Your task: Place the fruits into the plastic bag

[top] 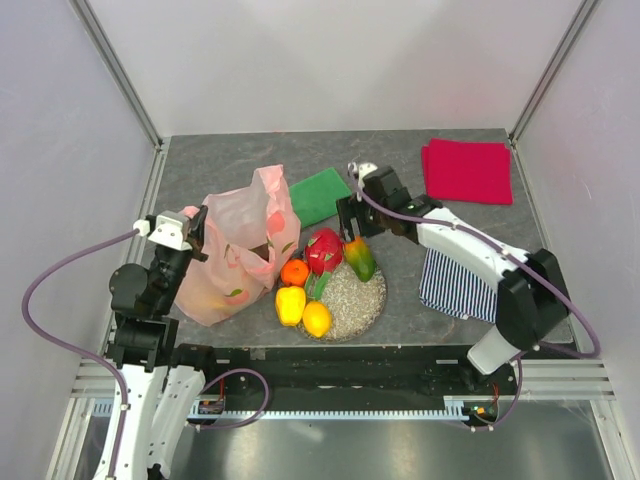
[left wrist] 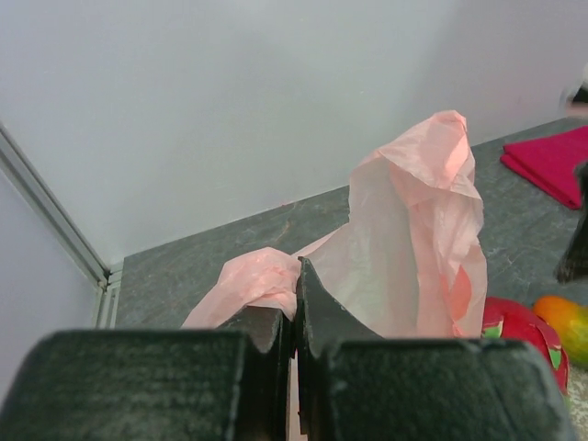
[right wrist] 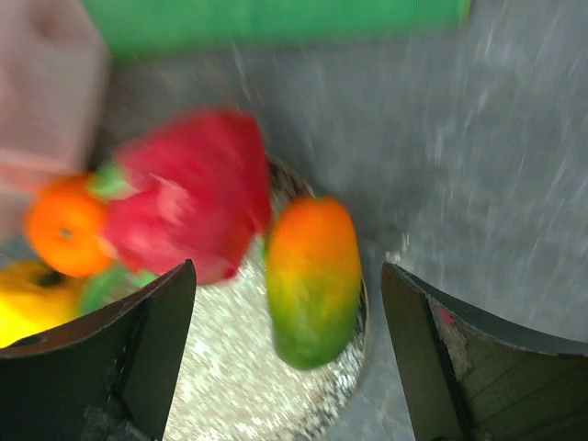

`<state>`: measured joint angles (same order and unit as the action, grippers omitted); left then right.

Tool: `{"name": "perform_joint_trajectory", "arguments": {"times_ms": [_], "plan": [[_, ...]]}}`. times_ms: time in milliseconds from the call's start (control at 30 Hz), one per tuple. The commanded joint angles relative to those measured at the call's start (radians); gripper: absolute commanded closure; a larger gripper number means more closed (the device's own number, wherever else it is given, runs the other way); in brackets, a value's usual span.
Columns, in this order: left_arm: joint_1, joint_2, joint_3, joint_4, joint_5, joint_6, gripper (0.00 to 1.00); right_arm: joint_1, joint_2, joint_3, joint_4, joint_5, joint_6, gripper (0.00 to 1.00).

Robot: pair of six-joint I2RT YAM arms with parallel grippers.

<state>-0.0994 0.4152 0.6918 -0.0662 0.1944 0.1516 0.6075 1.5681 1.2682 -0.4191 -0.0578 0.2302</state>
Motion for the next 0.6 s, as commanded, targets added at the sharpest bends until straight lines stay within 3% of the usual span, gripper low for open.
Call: {"name": "perform_joint_trajectory", "arguments": {"times_ms": [0, 267, 567], "plan": [[0.004, 0.002, -0.015, 0.062, 0.030, 0.028, 0.98, 0.015, 0.046, -0.061, -0.069, 0.085, -0.046, 0.12], [0.004, 0.000, -0.018, 0.062, 0.020, 0.032, 0.99, 0.047, 0.099, -0.090, -0.064, 0.122, -0.104, 0.12], [0.004, -0.006, -0.023, 0.062, 0.008, 0.034, 0.98, 0.058, 0.159, -0.108, -0.007, 0.095, -0.097, 0.22]]}}
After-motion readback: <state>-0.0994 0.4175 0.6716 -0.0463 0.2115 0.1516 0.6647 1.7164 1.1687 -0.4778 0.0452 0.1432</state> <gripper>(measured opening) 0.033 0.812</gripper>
